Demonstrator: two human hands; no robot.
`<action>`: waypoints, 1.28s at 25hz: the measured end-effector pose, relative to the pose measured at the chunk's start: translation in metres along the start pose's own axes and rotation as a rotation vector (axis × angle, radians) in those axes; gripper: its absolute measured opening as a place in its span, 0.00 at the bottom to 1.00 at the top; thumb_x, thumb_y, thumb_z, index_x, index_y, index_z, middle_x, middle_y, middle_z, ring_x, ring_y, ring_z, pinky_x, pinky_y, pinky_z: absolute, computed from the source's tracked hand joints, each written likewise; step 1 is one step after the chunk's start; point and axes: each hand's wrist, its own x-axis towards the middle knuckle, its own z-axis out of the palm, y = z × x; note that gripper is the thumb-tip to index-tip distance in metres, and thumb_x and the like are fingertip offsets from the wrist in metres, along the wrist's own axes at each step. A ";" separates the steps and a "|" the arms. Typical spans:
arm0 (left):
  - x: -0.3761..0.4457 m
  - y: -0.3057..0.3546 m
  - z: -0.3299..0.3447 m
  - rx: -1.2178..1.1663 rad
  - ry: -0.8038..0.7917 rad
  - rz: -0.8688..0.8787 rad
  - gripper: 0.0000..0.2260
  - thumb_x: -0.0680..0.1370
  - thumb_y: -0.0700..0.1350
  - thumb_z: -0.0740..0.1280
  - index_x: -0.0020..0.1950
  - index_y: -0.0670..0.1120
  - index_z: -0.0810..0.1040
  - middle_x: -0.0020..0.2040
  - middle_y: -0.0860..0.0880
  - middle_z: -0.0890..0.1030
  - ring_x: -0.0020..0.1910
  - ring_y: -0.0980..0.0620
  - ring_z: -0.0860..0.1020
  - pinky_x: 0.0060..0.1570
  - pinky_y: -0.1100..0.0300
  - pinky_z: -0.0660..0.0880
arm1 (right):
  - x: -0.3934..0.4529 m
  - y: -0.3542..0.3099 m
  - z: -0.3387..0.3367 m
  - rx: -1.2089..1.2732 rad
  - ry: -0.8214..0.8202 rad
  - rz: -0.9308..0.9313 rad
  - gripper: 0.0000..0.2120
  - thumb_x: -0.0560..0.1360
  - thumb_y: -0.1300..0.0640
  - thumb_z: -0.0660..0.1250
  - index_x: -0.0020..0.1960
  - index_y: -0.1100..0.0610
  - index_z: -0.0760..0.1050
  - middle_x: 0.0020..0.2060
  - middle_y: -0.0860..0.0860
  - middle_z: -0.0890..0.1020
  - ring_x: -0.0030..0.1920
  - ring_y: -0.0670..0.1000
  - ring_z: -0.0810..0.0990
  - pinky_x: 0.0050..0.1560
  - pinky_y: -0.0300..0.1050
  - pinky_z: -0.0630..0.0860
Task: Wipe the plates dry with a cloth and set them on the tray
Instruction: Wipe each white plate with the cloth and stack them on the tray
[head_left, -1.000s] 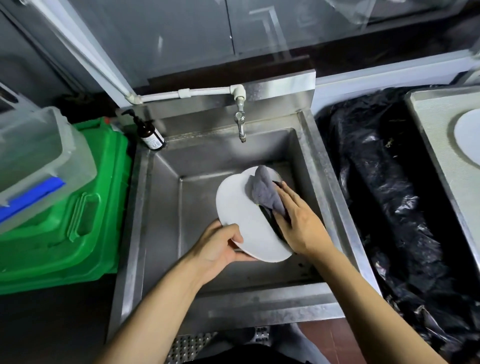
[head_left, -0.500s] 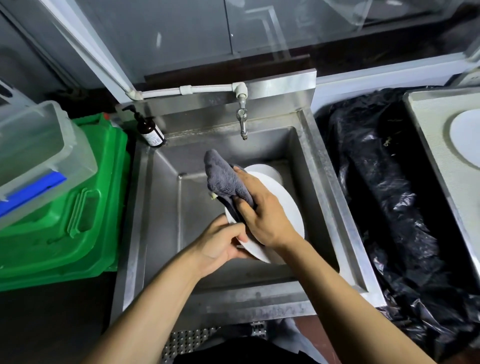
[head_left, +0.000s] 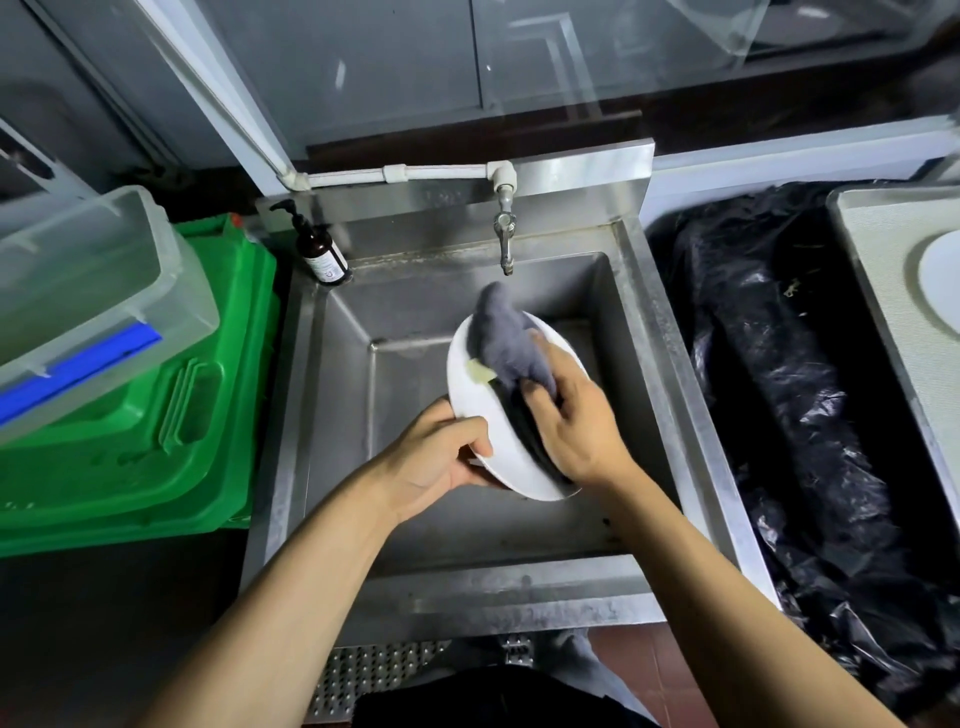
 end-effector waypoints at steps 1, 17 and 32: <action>-0.002 0.001 0.000 0.017 -0.007 0.000 0.20 0.65 0.32 0.61 0.55 0.38 0.78 0.51 0.39 0.84 0.48 0.41 0.83 0.42 0.43 0.82 | 0.002 0.002 -0.004 -0.008 0.058 0.095 0.22 0.81 0.62 0.61 0.75 0.53 0.70 0.73 0.40 0.71 0.75 0.43 0.67 0.73 0.30 0.60; -0.002 0.010 0.000 0.171 0.012 0.056 0.13 0.74 0.24 0.56 0.54 0.34 0.73 0.47 0.37 0.79 0.47 0.40 0.80 0.44 0.41 0.83 | -0.016 -0.041 0.013 0.337 -0.091 0.187 0.14 0.76 0.60 0.58 0.38 0.47 0.76 0.34 0.38 0.79 0.38 0.37 0.73 0.42 0.30 0.70; 0.000 0.012 -0.007 0.046 0.004 0.034 0.21 0.65 0.33 0.62 0.57 0.39 0.78 0.57 0.39 0.84 0.51 0.39 0.82 0.43 0.42 0.81 | -0.019 0.015 -0.029 -0.155 0.140 0.127 0.20 0.75 0.61 0.58 0.61 0.43 0.76 0.56 0.34 0.78 0.55 0.36 0.76 0.54 0.30 0.69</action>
